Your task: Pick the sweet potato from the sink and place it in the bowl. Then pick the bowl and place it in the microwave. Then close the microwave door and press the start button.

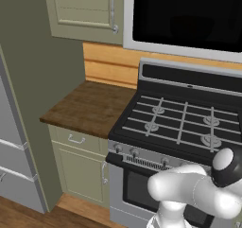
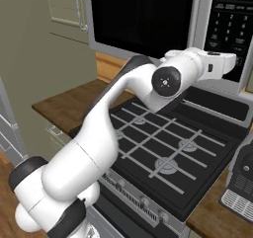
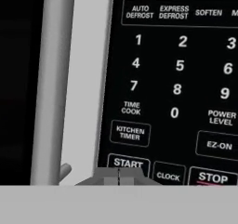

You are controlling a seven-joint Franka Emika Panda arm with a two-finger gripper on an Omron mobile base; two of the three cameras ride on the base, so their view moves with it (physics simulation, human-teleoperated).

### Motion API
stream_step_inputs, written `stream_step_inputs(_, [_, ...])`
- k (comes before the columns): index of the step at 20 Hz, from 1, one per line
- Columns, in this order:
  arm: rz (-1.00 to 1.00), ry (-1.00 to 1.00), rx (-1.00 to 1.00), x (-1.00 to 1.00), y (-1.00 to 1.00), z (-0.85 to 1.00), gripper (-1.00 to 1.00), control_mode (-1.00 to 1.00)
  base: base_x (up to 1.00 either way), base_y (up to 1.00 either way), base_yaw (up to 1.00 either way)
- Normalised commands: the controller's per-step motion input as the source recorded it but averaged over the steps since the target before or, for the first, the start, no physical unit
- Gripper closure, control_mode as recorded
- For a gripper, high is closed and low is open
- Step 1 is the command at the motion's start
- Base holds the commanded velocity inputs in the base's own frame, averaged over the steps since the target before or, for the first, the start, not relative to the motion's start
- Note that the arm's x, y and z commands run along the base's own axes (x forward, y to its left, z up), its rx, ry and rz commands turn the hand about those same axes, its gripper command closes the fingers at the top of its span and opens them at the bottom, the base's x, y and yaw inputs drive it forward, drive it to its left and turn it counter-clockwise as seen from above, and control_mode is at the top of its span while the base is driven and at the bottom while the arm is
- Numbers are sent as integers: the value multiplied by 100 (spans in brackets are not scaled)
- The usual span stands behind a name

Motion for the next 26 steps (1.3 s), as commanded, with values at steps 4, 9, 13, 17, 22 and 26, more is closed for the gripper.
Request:
stream_step_inputs(4, [0, 3, 0, 13, -2, -12, 100, -100, 0, 0, 0])
stream_step_inputs(9, [0, 1, 0, 22, -7, -1, 100, -100, 0, 0, 0])
stream_step_inputs(13, [0, 1, 0, 23, -14, -2, 100, -100, 0, 0, 0])
stream_step_inputs(17, [0, 3, 0, 24, -18, -13, 100, -100, 0, 0, 0])
stream_step_inputs(22, [0, 3, 0, 37, -17, -21, 100, -100, 0, 0, 0])
stream_step_inputs(26, [0, 0, 0, 41, -4, -20, 100, -100, 0, 0, 0])
